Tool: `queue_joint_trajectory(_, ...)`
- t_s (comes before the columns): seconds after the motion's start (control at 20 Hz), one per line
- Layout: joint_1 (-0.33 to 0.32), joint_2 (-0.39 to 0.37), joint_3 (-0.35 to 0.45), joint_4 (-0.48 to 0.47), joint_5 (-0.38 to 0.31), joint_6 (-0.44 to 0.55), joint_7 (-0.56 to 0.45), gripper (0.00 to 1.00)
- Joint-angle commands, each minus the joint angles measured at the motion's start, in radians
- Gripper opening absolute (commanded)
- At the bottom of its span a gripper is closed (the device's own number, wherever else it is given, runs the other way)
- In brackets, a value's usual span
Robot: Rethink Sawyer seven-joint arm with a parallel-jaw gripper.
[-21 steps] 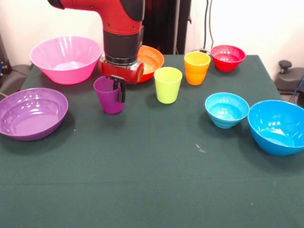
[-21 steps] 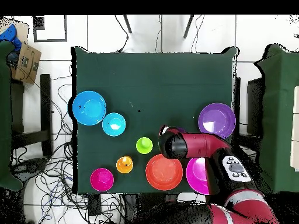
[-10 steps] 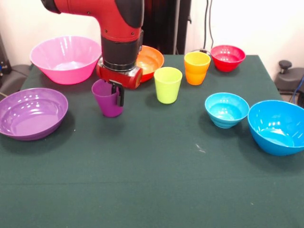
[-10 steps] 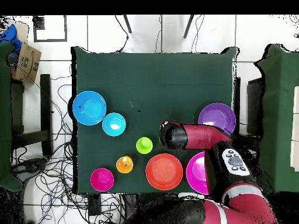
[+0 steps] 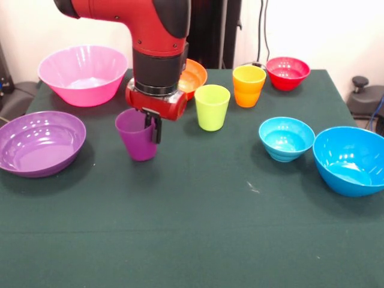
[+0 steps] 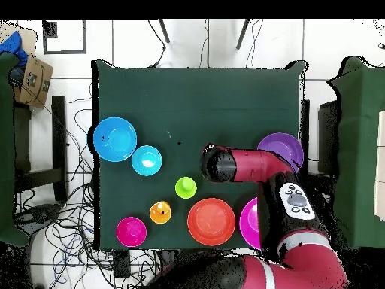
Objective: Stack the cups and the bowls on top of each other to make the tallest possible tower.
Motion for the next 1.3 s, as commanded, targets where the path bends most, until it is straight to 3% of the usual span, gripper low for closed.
queue_joint_trajectory(0.05, 0.064, -0.053, 0.048, -0.056, 0.069, 0.112, 0.052, 0.00)
queue_joint_trajectory(0.8, 0.120, -0.008, 0.005, -0.090, 0.121, 0.083, 0.068, 0.00)
queue_joint_trajectory(1.3, 0.066, 0.029, 0.034, -0.107, 0.120, 0.081, 0.013, 0.00)
